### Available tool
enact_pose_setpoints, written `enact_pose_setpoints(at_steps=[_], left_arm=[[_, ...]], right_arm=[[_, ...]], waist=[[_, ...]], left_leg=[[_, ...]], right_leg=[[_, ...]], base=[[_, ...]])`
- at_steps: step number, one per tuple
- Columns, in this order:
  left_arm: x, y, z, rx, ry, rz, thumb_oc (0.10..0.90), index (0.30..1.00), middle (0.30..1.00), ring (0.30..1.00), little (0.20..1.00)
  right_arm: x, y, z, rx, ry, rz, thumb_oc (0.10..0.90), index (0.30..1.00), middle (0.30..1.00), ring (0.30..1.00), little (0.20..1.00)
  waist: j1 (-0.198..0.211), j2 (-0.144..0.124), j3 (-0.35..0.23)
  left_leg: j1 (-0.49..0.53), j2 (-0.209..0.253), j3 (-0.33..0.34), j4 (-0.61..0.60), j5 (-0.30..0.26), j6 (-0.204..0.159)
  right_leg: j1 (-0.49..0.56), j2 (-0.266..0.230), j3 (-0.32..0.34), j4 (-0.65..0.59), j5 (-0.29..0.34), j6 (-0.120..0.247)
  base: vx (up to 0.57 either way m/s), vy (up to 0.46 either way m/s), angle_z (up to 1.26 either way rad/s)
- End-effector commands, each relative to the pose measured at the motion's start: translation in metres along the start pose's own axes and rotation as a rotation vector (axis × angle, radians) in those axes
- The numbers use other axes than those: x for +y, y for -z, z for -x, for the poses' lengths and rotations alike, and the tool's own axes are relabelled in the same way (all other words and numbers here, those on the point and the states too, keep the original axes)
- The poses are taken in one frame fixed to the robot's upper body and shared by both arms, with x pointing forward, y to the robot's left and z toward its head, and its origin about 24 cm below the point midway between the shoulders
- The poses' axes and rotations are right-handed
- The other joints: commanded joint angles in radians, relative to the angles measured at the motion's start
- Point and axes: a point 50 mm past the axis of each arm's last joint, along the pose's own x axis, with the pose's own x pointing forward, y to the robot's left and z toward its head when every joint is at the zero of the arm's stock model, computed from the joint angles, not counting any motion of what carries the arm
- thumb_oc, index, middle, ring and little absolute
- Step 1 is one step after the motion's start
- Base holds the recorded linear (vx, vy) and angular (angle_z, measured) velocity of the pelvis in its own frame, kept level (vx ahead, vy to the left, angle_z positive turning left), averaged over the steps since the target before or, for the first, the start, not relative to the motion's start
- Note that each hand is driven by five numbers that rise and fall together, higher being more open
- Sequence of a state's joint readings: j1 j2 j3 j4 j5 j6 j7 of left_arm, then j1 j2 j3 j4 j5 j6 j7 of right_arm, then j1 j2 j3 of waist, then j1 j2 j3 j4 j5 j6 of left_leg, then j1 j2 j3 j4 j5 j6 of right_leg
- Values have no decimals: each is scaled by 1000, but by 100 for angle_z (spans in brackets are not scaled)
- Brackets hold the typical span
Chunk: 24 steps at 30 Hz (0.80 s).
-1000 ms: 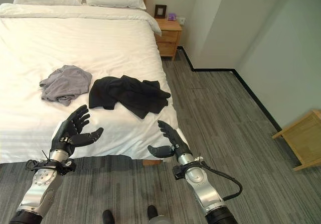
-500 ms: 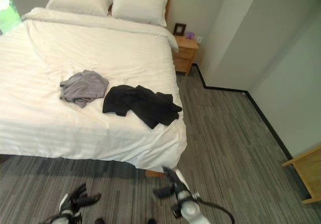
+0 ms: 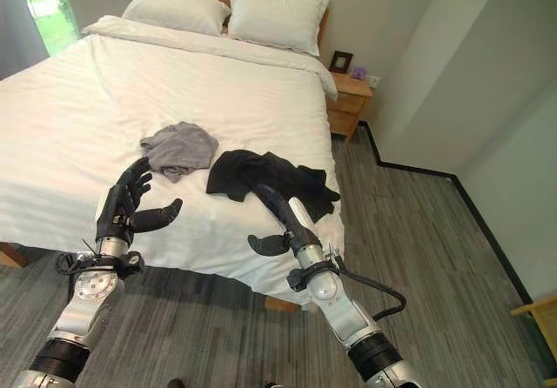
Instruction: Pick up bed clothes into laundry basket.
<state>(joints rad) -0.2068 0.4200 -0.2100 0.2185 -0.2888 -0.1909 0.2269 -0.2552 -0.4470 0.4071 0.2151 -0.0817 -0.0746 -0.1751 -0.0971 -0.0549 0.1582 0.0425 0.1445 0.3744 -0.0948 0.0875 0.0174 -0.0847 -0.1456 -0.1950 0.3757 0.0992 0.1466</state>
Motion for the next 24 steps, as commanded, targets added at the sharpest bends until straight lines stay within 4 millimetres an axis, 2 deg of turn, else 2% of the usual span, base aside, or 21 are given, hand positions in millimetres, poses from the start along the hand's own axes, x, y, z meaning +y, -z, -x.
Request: enact_pose_setpoints(at_steps=[1,2,3,4,5,7,8,12,15,17,18,19,20,21,22,23,24], left_arm=[[-5,-64,-22,-312,37,-41,800,900,900,900,900],[-4,-68,-26,-325,35,-58,800,900,900,900,900],[-4,-69,-26,-327,35,-59,800,900,900,900,900],[-3,-74,-30,-344,25,-77,800,900,900,900,900],[-2,-90,-43,-394,14,-110,800,900,900,900,900],[-3,-91,-44,-396,13,-110,800,900,900,900,900],[-4,-99,-51,-415,11,-120,800,900,900,900,900],[-13,-104,-63,-416,13,-124,800,900,900,900,900],[-23,-107,-73,-404,30,-128,800,900,900,900,900],[-24,-106,-74,-396,37,-123,800,900,900,900,900],[-24,-103,-72,-387,39,-114,800,900,900,900,900],[-22,-99,-71,-373,44,-118,800,900,900,900,900],[-21,-95,-69,-357,48,-122,800,900,900,900,900],[-16,-90,-67,-335,44,-128,800,900,900,900,900],[-16,-90,-67,-335,44,-128,800,900,900,900,900],[-17,-90,-68,-326,44,-121,800,900,900,900,900],[-17,-91,-68,-327,45,-121,800,900,900,900,900]], right_arm=[[-42,-70,-38,-292,187,38,800,900,900,900,900],[-44,-73,-41,-301,192,58,800,900,900,900,900],[-44,-73,-41,-303,193,58,800,900,900,900,900],[-47,-76,-44,-312,202,70,800,900,900,900,900],[-54,-87,-54,-330,224,108,800,900,900,900,900],[-55,-88,-55,-332,225,109,800,900,900,900,900],[-60,-94,-60,-340,246,134,800,900,900,900,900],[-72,-93,-69,-302,293,195,800,900,900,900,900],[-78,-86,-77,-249,306,248,800,900,900,900,900],[-77,-87,-80,-244,291,279,800,900,900,900,900],[-75,-88,-81,-248,280,295,800,900,900,900,900],[-72,-88,-82,-249,267,304,800,900,900,900,900],[-67,-90,-83,-259,248,317,800,900,900,900,900],[-63,-87,-84,-247,231,333,800,900,900,900,900],[-63,-88,-84,-248,232,332,800,900,900,900,900],[-65,-90,-88,-240,240,352,800,900,900,900,900],[-65,-90,-88,-241,241,351,800,900,900,900,900]], waist=[[4,-28,-4],[5,-28,-2],[4,-27,-3],[3,-30,-1],[1,-40,0],[-1,-39,2],[-3,-39,8],[-23,-37,22],[-38,-58,6],[-48,-50,-8],[-55,-37,-18],[-55,-32,-22],[-56,-27,-28],[-36,-45,-24],[-40,-48,-26],[-5,-85,1],[-6,-87,1]], left_leg=[[81,-52,12,8,-118,-22],[79,-53,-9,8,-122,-27],[75,-51,-10,8,-118,-28],[74,-57,-32,8,-126,-33],[89,-72,-64,8,-150,-49],[89,-70,-67,8,-152,-49],[104,-69,-80,8,-163,-62],[168,-59,-121,8,-206,-86],[219,-69,-151,8,-247,-94],[260,-47,-159,8,-253,-110],[285,-23,-147,8,-216,-127],[272,-2,-142,72,-189,-138],[239,31,-136,180,-125,-154],[128,113,-148,468,23,-163],[119,113,-153,473,25,-163],[2,114,-185,733,60,-124],[-4,113,-186,738,61,-122]], right_leg=[[-27,0,49,0,-33,16],[-35,18,53,-48,-63,0],[-35,20,51,-54,-58,-3],[-39,25,56,-126,-58,-7],[-66,4,65,-334,7,8],[-60,5,62,-345,13,9],[-103,-15,50,-414,62,30],[-168,-33,25,-459,100,49],[-132,-44,40,-462,132,46],[-108,-39,32,-445,132,36],[-98,-24,24,-432,120,22],[-79,-11,18,-431,107,6],[-43,14,10,-444,94,-20],[20,55,10,-462,53,-79],[16,54,8,-462,55,-80],[70,73,24,-463,25,-128],[66,71,23,-463,28,-128]], base=[[165,-26,62],[97,-30,44],[134,-63,49],[341,-143,35],[353,-133,58],[239,-76,63],[202,-59,57],[401,-127,48],[370,-166,39],[446,-221,78],[387,-196,76],[374,-245,47],[443,-470,20],[340,-413,0],[420,-576,-28],[176,-280,-42],[349,-410,-73]])
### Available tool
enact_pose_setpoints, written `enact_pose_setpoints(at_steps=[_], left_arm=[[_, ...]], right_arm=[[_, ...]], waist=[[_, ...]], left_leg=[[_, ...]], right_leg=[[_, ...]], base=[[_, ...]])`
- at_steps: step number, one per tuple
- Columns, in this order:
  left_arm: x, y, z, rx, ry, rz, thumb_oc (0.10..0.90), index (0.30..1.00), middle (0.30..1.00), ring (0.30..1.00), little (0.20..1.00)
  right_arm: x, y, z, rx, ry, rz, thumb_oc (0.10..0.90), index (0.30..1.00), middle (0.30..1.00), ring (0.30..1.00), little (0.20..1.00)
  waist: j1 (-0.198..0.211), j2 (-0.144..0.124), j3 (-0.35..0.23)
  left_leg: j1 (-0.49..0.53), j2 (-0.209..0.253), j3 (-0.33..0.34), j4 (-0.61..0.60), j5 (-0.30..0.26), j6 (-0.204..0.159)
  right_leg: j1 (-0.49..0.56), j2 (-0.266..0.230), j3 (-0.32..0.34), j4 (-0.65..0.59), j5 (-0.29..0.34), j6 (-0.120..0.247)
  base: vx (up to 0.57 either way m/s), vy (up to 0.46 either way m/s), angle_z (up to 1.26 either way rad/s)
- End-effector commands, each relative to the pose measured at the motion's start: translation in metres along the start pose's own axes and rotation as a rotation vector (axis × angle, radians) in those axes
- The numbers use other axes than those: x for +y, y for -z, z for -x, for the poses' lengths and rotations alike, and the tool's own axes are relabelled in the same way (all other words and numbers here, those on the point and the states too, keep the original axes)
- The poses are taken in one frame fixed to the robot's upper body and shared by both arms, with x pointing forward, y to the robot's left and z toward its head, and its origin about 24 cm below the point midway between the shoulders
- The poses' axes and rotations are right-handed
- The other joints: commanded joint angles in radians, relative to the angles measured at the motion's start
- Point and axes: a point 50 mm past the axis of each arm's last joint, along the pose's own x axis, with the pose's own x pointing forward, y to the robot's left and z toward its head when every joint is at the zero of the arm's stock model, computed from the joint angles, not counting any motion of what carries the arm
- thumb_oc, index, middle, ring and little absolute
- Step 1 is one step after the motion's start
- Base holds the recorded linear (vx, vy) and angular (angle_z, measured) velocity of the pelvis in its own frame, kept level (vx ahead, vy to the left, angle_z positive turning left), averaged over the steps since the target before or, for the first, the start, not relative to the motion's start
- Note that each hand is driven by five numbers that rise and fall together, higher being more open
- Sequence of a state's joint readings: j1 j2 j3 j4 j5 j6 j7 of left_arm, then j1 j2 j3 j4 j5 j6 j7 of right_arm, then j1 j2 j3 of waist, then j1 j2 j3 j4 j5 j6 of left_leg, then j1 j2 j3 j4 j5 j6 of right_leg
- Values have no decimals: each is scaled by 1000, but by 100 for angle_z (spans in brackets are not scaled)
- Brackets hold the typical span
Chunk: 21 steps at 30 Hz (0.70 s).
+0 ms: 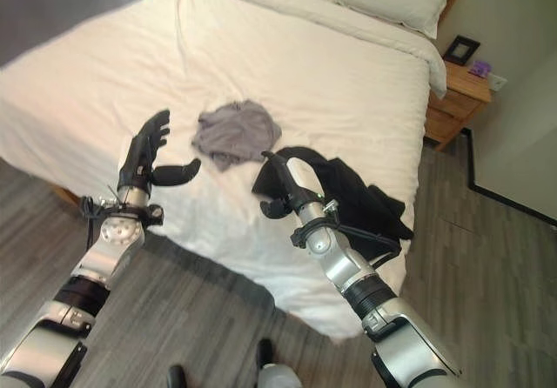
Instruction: Pick up bed clothes into laundry basket.
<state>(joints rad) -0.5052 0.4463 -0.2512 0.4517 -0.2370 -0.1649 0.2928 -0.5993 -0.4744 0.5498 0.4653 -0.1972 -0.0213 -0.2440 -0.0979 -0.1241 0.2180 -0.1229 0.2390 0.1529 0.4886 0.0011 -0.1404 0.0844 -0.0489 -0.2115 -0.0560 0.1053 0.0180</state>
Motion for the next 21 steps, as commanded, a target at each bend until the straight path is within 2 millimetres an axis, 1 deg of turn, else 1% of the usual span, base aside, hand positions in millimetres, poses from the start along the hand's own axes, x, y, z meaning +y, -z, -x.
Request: enact_pose_setpoints(at_steps=[1,2,3,4,5,6,7,8,9,11,13,14,15,16,17,18,19,20,21], left_arm=[[-14,-59,-17,-248,90,13,800,900,900,900,900],[-14,-60,-18,-250,90,13,800,900,900,900,900],[-13,-61,-20,-250,86,13,800,900,900,900,900],[-12,-63,-22,-255,86,15,800,900,900,900,900],[-12,-66,-24,-264,83,16,800,900,900,900,900],[-11,-69,-27,-272,76,4,800,900,900,900,900],[-6,-71,-30,-278,58,-4,800,900,900,900,900],[2,-75,-32,-290,33,-4,800,900,900,900,900],[3,-75,-32,-290,33,-4,800,900,900,900,900],[5,-64,-28,-252,54,-57,800,900,900,900,900],[14,-54,-25,-215,58,-146,800,900,900,900,900],[18,-51,-24,-201,53,-220,800,900,900,900,900],[21,-51,-24,-201,45,-249,800,900,900,900,900],[21,-51,-24,-201,45,-249,800,900,900,900,900],[39,-49,-21,-192,-3,-257,800,900,900,900,900],[43,-48,-18,-191,-16,-253,800,900,900,900,900],[49,-46,-15,-185,-29,-248,800,900,900,900,900],[57,-38,-8,-162,-39,-242,800,900,900,900,900],[57,-38,-7,-160,-39,-242,800,900,900,900,900]], right_arm=[[-60,-41,-38,-129,219,91,800,900,900,900,900],[-61,-41,-38,-130,220,91,800,900,900,900,900],[-67,-39,-41,-115,225,131,800,900,900,900,900],[-71,-35,-43,-99,225,166,800,900,900,900,900],[-75,-34,-45,-90,226,204,800,900,900,900,900],[-83,-33,-47,-84,232,244,800,900,900,900,900],[-91,-34,-48,-82,238,279,800,900,900,900,900],[-98,-30,-45,-76,234,298,800,900,900,900,900],[-100,-24,-42,-58,232,301,800,900,900,900,900],[-101,-15,-34,-37,230,309,800,900,900,900,900],[-105,-13,-27,-45,229,323,800,900,900,900,900],[-106,-16,-24,-63,239,320,800,900,900,900,900],[-107,-17,-22,-69,250,313,800,900,900,900,900],[-107,-17,-22,-69,250,313,800,900,900,900,900],[-113,-17,-13,-74,291,292,800,900,900,900,900],[-115,-17,-11,-81,301,289,800,900,900,900,900],[-116,-18,-10,-88,308,285,800,900,900,900,900],[-117,-17,-6,-88,308,278,800,900,900,900,900],[-116,-17,-6,-87,307,278,800,900,900,900,900]], waist=[[30,-49,-32],[32,-51,-33],[46,-55,-26],[56,-55,-21],[65,-52,-20],[73,-46,-21],[80,-30,-27],[74,-6,-39],[60,8,-54],[32,19,-76],[15,20,-83],[4,24,-74],[4,24,-70],[4,24,-70],[7,36,-56],[18,48,-57],[25,56,-55],[38,51,-61],[37,51,-60]], left_leg=[[30,-21,50,268,59,67],[27,-23,54,269,60,70],[-8,-45,58,233,32,70],[-29,-83,64,141,17,75],[-28,-115,63,41,19,79],[-11,-147,56,-113,24,82],[2,-172,31,-286,38,79],[54,-182,37,-473,89,76],[112,-177,73,-554,110,72],[142,-182,89,-576,104,83],[155,-178,109,-576,79,85],[165,-172,117,-576,77,88],[164,-166,124,-576,80,87],[164,-166,124,-576,80,87],[161,-140,155,-576,84,84],[158,-124,172,-576,84,85],[161,-114,181,-576,80,83],[156,-105,197,-576,76,77],[158,-105,197,-576,76,77]], right_leg=[[-60,-27,76,-31,1,-5],[-64,-30,79,-31,4,-4],[-49,-31,104,-31,-1,5],[-39,-30,132,-31,-4,16],[-30,-29,158,-31,-2,27],[-23,-25,180,-31,-6,42],[-9,-12,199,-31,-19,53],[15,4,199,-31,-37,57],[27,9,187,-31,-50,60],[36,10,174,-29,-48,63],[18,13,153,61,-57,72],[-19,23,151,130,-57,81],[-59,30,151,195,-63,88],[-60,30,151,195,-63,88],[-112,2,70,277,-81,89],[-113,-31,16,291,-91,80],[-104,-65,-30,308,-118,71],[-51,-100,-65,227,-130,67],[-47,-100,-66,222,-128,67]], base=[[140,-129,-57],[210,-119,-40],[121,52,-34],[205,92,-40],[236,142,-64],[307,185,-67],[431,221,-86],[455,219,-91],[384,184,-79],[225,128,-65],[140,95,-39],[60,68,-46],[19,41,-54],[-83,5,-48],[-86,-18,-29],[-92,-29,-28],[-42,-88,-42],[-25,-74,-46],[-5,-95,-25]])
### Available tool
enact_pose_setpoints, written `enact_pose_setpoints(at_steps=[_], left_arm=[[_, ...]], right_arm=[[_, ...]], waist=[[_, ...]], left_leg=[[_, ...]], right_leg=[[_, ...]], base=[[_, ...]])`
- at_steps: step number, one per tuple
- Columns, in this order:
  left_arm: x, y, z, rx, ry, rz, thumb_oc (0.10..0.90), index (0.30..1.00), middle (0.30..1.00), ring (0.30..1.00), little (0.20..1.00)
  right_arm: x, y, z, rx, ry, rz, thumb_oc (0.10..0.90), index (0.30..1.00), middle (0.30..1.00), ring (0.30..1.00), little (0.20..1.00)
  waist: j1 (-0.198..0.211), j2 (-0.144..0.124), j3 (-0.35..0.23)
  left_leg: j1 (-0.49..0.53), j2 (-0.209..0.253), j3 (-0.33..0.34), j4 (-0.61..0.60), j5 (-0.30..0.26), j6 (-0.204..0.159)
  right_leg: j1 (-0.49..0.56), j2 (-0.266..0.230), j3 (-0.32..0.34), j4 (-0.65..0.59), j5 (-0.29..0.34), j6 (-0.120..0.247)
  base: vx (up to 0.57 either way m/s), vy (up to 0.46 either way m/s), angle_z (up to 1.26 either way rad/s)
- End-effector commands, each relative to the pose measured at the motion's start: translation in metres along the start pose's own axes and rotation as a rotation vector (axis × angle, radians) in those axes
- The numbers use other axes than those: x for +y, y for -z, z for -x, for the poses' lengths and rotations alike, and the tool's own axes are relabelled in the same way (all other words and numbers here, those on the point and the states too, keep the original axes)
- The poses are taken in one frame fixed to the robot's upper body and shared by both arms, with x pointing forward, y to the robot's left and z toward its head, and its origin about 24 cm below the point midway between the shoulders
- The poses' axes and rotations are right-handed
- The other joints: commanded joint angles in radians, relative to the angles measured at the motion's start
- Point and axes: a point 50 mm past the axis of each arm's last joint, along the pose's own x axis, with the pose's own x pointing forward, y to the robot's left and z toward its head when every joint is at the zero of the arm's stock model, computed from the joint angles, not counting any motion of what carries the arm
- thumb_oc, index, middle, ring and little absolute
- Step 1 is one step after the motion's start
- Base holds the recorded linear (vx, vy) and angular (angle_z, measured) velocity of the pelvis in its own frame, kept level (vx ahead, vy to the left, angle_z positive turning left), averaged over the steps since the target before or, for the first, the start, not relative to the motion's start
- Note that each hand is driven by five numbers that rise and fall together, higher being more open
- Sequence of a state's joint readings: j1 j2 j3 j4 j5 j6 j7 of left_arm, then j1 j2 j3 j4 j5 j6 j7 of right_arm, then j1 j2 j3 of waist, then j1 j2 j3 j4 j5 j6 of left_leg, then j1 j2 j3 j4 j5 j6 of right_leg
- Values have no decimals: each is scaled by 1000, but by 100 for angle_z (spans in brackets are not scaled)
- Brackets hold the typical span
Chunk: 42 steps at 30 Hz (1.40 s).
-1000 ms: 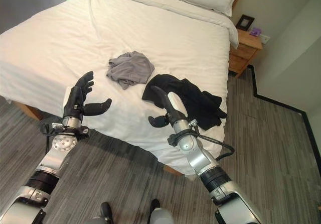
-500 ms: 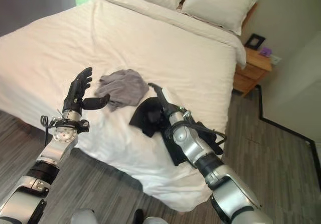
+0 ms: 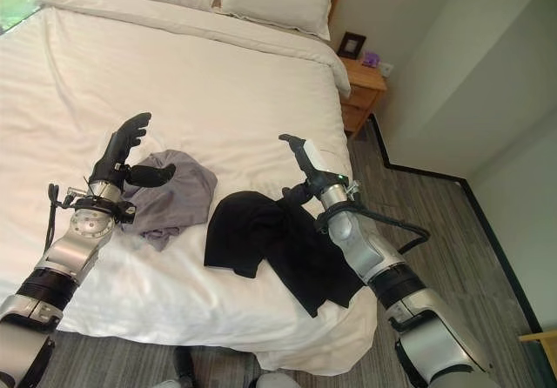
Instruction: Pick up bed clothes into laundry basket.
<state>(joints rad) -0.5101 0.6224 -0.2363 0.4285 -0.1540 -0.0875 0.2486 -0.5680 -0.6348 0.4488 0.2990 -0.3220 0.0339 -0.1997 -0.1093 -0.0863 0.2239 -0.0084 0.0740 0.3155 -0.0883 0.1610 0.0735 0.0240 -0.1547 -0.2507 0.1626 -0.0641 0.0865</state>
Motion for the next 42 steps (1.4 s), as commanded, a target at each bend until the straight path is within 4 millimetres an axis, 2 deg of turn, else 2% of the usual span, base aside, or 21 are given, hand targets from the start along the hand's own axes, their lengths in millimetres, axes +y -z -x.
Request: enact_pose_setpoints(at_steps=[1,2,3,4,7,9,11,12,16,20,24,26,32,37,42], left_arm=[[20,-17,5,-133,-47,9,800,900,900,900,900],[20,-17,5,-133,-47,9,800,900,900,900,900],[22,2,16,-64,-46,-5,800,900,900,900,900],[23,3,17,-63,-46,-5,800,900,900,900,900],[26,45,41,104,-20,-68,800,900,900,900,900],[36,60,49,164,-21,-147,800,900,900,900,900],[57,66,48,198,-40,-313,800,900,900,900,900],[70,66,46,205,-39,-408,800,900,900,900,900],[83,70,49,226,-21,-530,800,900,900,900,900],[116,60,46,211,-80,-704,800,900,900,900,900],[128,56,48,208,-104,-809,800,900,900,900,900],[129,58,50,221,-95,-831,800,900,900,900,900],[134,87,73,350,-37,-963,800,900,900,900,900],[132,91,75,360,-35,-996,800,900,900,900,900],[129,86,72,321,-41,-1018,800,900,900,900,900]], right_arm=[[-59,-8,-20,-52,199,75,800,900,900,900,900],[-59,-8,-20,-52,199,75,800,900,900,900,900],[-56,-8,-20,-53,183,76,800,900,900,900,900],[-55,-8,-20,-53,181,75,800,900,900,900,900],[-49,-11,-18,-75,131,108,800,900,900,900,900],[-51,-9,-16,-74,125,121,800,900,900,900,900],[-51,-12,-16,-90,117,113,800,900,900,900,900],[-51,-12,-15,-92,118,110,800,900,900,900,900],[-51,-11,-12,-96,105,121,800,900,900,900,900],[-45,-4,-7,-81,81,122,800,900,900,900,900],[-41,3,-2,-64,71,131,800,900,900,900,900],[-40,4,-1,-59,69,128,800,900,900,900,900],[-29,0,4,-78,45,120,800,900,900,900,900],[-23,-3,3,-90,26,116,800,900,900,900,900],[-21,-2,5,-85,26,106,800,900,900,900,900]], waist=[[59,7,-79],[59,7,-78],[80,-2,-100],[81,-2,-102],[95,-8,-128],[96,-5,-131],[92,2,-134],[89,5,-134],[85,13,-134],[83,25,-137],[83,32,-135],[82,34,-133],[88,43,-129],[91,43,-123],[93,47,-118]], left_leg=[[47,59,46,1,-88,-140],[48,59,46,1,-88,-140],[54,61,69,1,-85,-147],[55,61,71,1,-85,-147],[78,61,85,1,-90,-155],[82,63,89,1,-89,-159],[85,64,93,1,-88,-162],[85,64,94,1,-88,-164],[80,66,95,1,-84,-168],[67,71,97,1,-78,-172],[62,72,93,1,-77,-175],[60,73,92,1,-76,-176],[52,76,92,1,-73,-179],[41,78,88,1,-69,-182],[25,80,85,1,-67,-184]], right_leg=[[45,-4,-34,-43,53,8],[46,-4,-34,-44,53,8],[85,-13,-45,-129,88,25],[88,-12,-44,-135,91,25],[148,-2,-29,-244,112,40],[152,-1,-22,-250,108,44],[152,1,-19,-250,105,47],[151,1,-19,-250,103,49],[144,6,-16,-250,103,49],[135,7,-15,-250,103,50],[131,10,-17,-250,102,48],[130,11,-18,-250,102,49],[124,15,-18,-250,98,48],[116,16,-20,-250,97,49],[104,15,-23,-250,97,51]], base=[[16,-32,-10],[46,-120,-1],[34,-86,1],[70,-125,1],[94,-77,-38],[29,-38,-16],[16,-28,-11],[14,-20,-15],[8,-24,-13],[13,-17,-2],[7,-8,1],[5,-9,2],[12,-4,-1],[6,-2,0],[-2,1,1]])
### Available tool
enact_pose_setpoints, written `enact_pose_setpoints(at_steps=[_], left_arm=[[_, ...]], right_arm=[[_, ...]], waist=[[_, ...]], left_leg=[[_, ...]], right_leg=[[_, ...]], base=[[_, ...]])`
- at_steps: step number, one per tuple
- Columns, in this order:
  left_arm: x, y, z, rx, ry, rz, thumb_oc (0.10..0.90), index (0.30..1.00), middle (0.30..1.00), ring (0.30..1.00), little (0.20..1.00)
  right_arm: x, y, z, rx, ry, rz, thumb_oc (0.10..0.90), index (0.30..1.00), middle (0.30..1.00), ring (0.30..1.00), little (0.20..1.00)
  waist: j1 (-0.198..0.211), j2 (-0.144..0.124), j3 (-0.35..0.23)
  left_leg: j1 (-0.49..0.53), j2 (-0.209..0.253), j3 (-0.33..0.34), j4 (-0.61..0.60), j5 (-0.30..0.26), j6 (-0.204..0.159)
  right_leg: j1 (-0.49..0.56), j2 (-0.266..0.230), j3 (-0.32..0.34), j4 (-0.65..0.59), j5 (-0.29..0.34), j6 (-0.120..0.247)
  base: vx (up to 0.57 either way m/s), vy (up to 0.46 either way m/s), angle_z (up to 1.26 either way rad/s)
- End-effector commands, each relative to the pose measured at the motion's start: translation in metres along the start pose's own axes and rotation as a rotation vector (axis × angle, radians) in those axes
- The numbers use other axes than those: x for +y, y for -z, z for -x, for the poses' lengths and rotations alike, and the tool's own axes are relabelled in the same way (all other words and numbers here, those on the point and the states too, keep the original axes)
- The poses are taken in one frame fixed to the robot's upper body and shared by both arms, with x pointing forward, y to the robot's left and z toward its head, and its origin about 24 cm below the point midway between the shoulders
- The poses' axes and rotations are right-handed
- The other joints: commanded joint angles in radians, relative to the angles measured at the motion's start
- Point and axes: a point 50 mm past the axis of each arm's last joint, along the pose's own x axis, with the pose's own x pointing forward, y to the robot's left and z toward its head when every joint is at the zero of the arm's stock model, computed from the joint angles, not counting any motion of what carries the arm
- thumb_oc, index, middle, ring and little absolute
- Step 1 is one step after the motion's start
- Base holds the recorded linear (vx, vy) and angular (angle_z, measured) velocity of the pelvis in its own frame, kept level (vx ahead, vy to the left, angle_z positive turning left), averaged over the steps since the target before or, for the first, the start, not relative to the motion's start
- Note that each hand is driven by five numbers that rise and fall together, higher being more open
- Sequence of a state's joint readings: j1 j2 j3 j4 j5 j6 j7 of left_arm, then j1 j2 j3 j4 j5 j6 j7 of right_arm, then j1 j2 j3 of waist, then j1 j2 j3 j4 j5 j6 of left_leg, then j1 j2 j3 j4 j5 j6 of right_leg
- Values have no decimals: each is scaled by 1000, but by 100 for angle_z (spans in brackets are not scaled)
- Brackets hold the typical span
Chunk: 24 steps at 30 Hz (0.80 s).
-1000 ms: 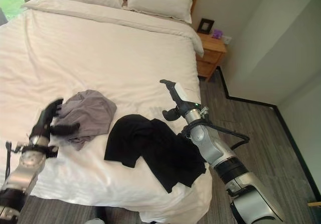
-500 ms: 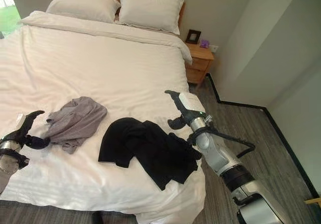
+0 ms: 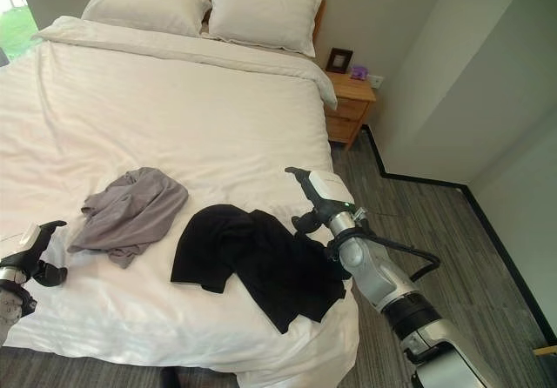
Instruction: Pick up bed clothes into laundry basket.
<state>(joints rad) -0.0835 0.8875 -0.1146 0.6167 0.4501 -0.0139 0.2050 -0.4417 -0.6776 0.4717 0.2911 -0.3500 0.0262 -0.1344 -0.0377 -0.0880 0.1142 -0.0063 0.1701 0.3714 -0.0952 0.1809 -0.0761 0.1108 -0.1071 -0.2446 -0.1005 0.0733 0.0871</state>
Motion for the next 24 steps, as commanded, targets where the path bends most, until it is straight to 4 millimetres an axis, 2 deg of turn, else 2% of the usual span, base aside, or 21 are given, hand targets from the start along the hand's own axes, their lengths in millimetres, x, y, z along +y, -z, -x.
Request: enact_pose_setpoints(at_steps=[1,3,4,5,6,12,13,19,24], left_arm=[[56,-18,-15,-74,-258,-28,800,900,900,900,900],[59,-22,-12,-95,-285,-11,800,900,900,900,900],[88,-40,-28,-110,-369,-43,800,900,900,900,900],[93,-40,-28,-144,-333,-61,800,900,900,900,900],[103,-23,-25,-90,-355,-54,800,900,900,900,900],[94,-27,-19,-115,-398,55,800,900,900,900,900],[87,-30,-17,-124,-386,69,800,900,900,900,900],[75,-33,-13,-133,-361,108,800,900,900,900,900],[68,-31,-11,-123,-334,75,800,900,900,900,900]], right_arm=[[-50,-28,-13,-150,197,43,800,900,900,900,900],[-47,-26,-9,-144,194,20,800,900,900,900,900],[-40,-37,-12,-188,146,-1,800,900,900,900,900],[-41,-31,-10,-161,168,-28,800,900,900,900,900],[-42,-31,-10,-162,149,-10,800,900,900,900,900],[-25,-25,-1,-138,91,-44,800,900,900,900,900],[-17,-21,-1,-112,65,-50,800,900,900,900,900],[5,-8,0,-31,-8,-56,800,900,900,900,900],[23,-2,3,11,-70,-45,800,900,900,900,900]], waist=[[21,48,-8],[22,46,-9],[-7,49,-21],[7,49,-18],[8,47,-21],[7,45,-28],[8,43,-30],[15,39,-34],[19,35,-35]], left_leg=[[20,-15,28,8,-87,-36],[20,-16,26,8,-90,-35],[24,-13,33,8,-91,-38],[26,-13,33,8,-92,-38],[29,-15,33,8,-94,-37],[34,-19,28,8,-98,-36],[35,-21,26,8,-100,-35],[44,-27,21,8,-109,-31],[45,-29,19,8,-113,-29]], right_leg=[[14,-33,-30,13,-39,51],[14,-34,-31,13,-38,51],[13,-33,-27,13,-38,52],[15,-33,-27,13,-38,53],[16,-32,-25,13,-36,54],[22,-35,-23,13,-33,55],[23,-38,-23,13,-32,56],[30,-44,-25,13,-30,58],[32,-48,-26,13,-28,60]], base=[[0,0,0],[15,8,0],[35,22,1],[39,31,9],[21,40,1],[6,17,-2],[0,0,0],[13,32,0],[33,30,0]])
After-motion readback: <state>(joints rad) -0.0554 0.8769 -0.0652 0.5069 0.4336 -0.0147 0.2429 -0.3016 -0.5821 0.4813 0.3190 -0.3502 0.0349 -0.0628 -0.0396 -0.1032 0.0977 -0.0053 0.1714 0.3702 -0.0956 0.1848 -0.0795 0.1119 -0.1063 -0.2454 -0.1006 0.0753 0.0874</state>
